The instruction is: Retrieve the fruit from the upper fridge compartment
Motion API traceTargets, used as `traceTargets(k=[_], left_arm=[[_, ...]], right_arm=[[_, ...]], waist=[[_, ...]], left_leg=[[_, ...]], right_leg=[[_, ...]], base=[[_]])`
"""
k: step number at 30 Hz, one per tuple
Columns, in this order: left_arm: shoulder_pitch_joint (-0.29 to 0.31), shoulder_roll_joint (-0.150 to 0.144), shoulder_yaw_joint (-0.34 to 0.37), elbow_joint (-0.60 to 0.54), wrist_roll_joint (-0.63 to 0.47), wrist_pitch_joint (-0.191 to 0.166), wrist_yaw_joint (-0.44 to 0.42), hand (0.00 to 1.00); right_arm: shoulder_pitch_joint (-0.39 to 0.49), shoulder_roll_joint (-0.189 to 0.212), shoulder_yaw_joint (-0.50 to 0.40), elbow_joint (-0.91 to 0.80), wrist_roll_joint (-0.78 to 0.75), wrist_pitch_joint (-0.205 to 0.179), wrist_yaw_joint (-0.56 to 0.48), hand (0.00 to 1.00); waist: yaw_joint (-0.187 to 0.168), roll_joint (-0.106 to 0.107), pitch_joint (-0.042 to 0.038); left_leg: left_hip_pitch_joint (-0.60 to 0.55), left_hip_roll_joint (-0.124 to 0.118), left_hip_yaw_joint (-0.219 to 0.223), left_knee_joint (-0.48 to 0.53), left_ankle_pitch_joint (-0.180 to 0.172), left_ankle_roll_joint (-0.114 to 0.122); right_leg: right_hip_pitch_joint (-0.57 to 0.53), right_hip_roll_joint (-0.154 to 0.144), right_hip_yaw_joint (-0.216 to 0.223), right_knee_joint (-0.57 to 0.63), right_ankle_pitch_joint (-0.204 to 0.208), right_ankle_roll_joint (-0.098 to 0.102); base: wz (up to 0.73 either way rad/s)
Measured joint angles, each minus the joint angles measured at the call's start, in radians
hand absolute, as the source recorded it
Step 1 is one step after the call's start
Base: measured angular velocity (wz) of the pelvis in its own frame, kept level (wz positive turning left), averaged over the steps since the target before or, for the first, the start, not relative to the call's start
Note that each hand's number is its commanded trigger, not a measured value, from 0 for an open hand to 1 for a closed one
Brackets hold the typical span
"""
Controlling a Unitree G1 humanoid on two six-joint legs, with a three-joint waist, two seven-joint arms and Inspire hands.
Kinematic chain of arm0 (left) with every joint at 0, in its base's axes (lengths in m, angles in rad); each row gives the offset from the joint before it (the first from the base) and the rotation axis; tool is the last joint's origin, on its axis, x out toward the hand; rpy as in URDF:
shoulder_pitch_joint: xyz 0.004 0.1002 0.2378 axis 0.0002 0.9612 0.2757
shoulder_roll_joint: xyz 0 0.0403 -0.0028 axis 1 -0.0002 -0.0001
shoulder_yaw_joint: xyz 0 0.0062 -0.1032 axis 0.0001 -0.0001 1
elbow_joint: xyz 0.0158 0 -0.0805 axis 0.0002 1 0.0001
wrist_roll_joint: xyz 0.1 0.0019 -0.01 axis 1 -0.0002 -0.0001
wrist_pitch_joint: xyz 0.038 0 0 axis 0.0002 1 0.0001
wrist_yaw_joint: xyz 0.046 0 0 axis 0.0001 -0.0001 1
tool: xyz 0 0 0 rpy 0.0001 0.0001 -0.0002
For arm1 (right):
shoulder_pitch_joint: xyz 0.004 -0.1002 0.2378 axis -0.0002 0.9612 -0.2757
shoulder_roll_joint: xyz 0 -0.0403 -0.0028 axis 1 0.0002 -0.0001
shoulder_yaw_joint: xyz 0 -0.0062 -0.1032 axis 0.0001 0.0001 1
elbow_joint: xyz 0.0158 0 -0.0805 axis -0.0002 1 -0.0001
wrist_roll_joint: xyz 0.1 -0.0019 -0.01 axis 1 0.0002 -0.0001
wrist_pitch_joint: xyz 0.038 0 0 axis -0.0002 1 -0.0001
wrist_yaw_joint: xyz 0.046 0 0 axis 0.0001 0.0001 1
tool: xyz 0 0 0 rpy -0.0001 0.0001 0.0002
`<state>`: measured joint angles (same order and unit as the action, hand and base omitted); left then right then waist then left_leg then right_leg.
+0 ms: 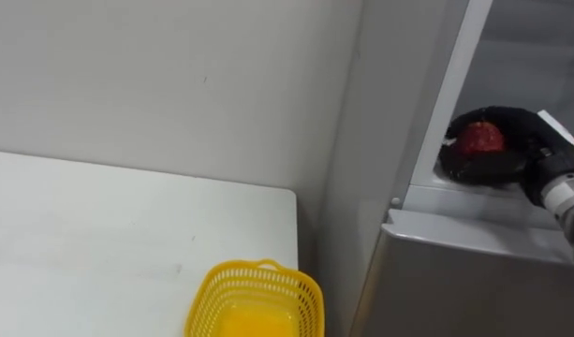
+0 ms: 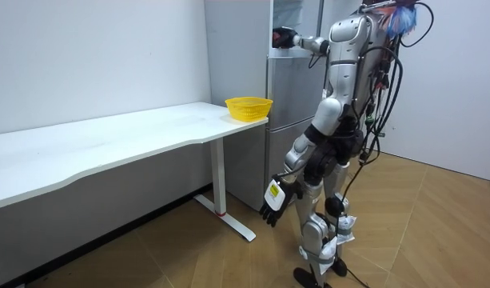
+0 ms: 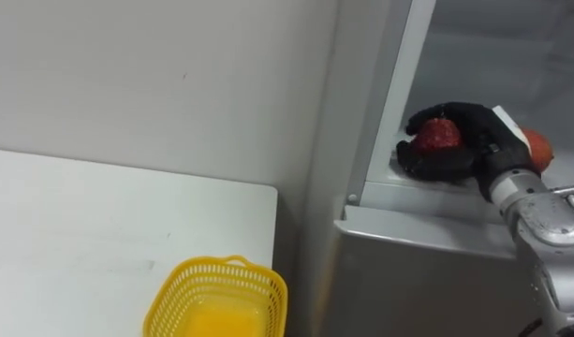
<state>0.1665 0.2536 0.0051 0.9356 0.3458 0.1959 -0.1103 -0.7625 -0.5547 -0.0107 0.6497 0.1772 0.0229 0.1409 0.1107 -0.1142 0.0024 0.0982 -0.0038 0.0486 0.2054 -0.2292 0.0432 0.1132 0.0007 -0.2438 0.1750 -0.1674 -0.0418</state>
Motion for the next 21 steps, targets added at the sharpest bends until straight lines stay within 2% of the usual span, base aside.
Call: traceTargets(k=[14, 18, 21], left_arm=[[0.004, -0.001, -0.029, 0.005, -0.001, -0.021, 0.047, 0.00], [0.006, -0.009, -0.031, 0.008, -0.001, -0.021, 0.064, 0.00], [0.009, -0.020, -0.031, 0.007, 0.000, -0.024, 0.065, 0.00]], right_arm=[[0.108, 0.018, 0.020, -0.245, -0.104, 0.000, -0.112, 1.00], [0.163, 0.053, 0.011, -0.337, -0.142, 0.002, -0.175, 1.00], [0.196, 0.082, 0.006, -0.405, -0.213, 0.011, -0.209, 1.00]], waist=[[-0.001, 0.007, -0.0015], [0.001, 0.012, -0.0036], [-0.003, 0.025, -0.0069]], left_leg=[[0.001, 0.005, 0.015, -0.008, 0.002, -0.003], [0.000, 0.006, 0.022, -0.008, 0.001, -0.005], [0.000, 0.006, 0.030, -0.009, 0.001, -0.005]], right_leg=[[-0.010, 0.004, 0.001, -0.004, 0.000, 0.000], [-0.013, 0.006, 0.009, -0.004, 0.000, 0.000], [-0.015, 0.007, 0.020, -0.003, 0.001, -0.002]], base=[[-0.03], [-0.05], [-0.07]])
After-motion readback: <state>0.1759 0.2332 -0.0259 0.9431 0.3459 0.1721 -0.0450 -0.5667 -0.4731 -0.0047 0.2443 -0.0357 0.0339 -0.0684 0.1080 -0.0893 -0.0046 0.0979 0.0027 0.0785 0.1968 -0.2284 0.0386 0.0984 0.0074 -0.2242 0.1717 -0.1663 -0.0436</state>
